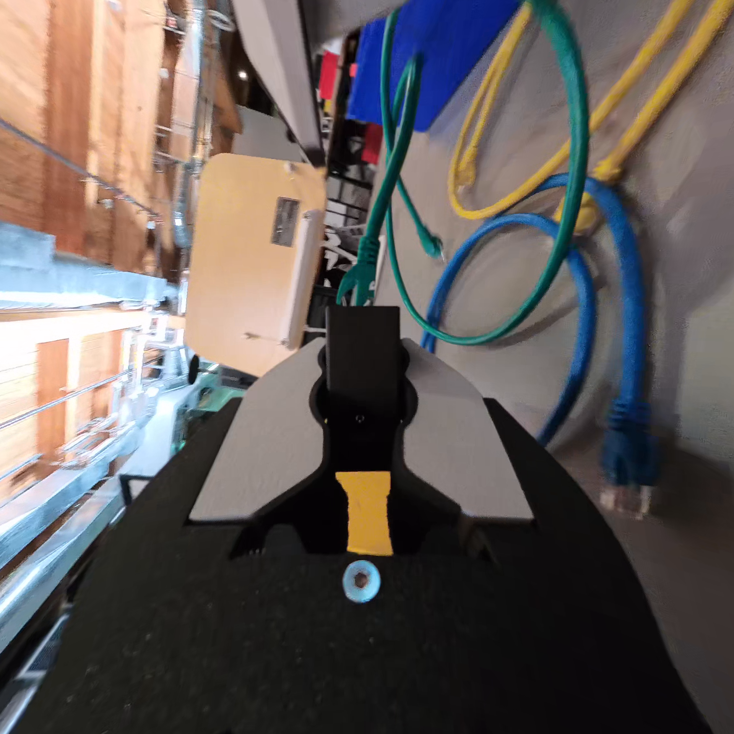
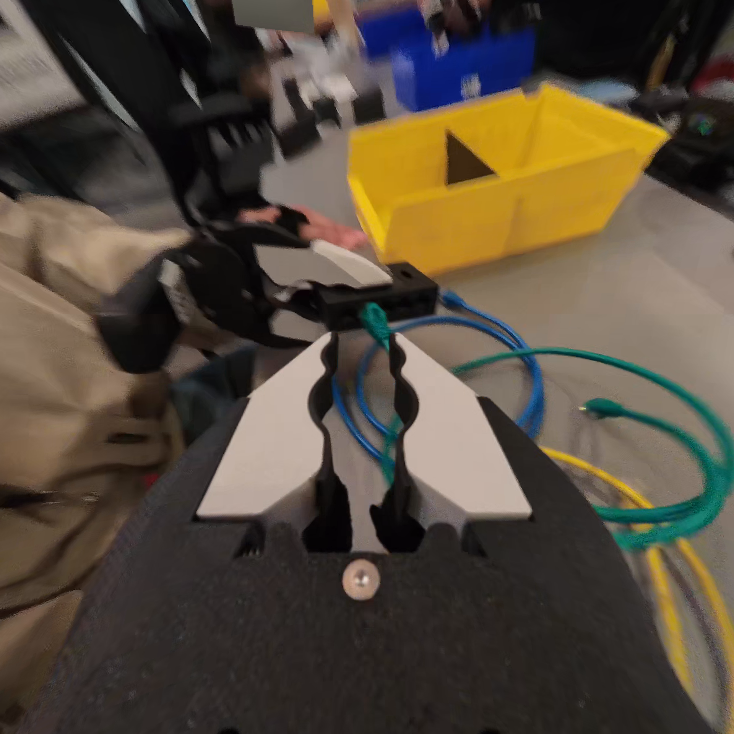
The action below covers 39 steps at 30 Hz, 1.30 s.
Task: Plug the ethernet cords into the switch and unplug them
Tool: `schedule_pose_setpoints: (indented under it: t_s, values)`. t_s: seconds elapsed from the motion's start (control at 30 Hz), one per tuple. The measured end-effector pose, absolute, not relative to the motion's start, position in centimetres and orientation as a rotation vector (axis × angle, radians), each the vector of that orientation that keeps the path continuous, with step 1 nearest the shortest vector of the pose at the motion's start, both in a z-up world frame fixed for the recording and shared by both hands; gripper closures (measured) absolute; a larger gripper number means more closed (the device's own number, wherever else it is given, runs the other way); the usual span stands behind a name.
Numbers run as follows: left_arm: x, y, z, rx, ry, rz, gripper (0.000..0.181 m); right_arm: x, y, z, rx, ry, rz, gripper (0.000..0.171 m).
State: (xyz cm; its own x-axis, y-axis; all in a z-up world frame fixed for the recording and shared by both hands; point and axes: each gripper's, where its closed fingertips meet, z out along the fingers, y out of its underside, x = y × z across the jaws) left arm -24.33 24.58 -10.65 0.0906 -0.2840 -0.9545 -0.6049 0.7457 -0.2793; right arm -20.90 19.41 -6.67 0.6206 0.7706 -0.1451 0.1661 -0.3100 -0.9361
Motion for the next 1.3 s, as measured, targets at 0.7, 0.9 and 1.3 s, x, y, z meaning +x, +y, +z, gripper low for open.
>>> schedule_pose_setpoints:
  t_s: [0.7, 0.9, 1.3]
  values:
    - [-24.0, 22.9, -7.8, -0.84, 1.316, 0.028, 0.152, -24.8, 22.1, -5.7, -1.524, -0.28, 1.241, 0.151]
    - [-24.1, 22.9, -7.6, -0.896, 1.29, -0.092, 0.152, -24.0, 21.5, -5.5, -1.517, -0.339, 1.212, 0.153]
    - [-24.2, 23.1, -7.5, -0.939, 1.268, -0.181, 0.152, -24.4, 21.8, -5.6, -1.576, -0.375, 1.049, 0.159]
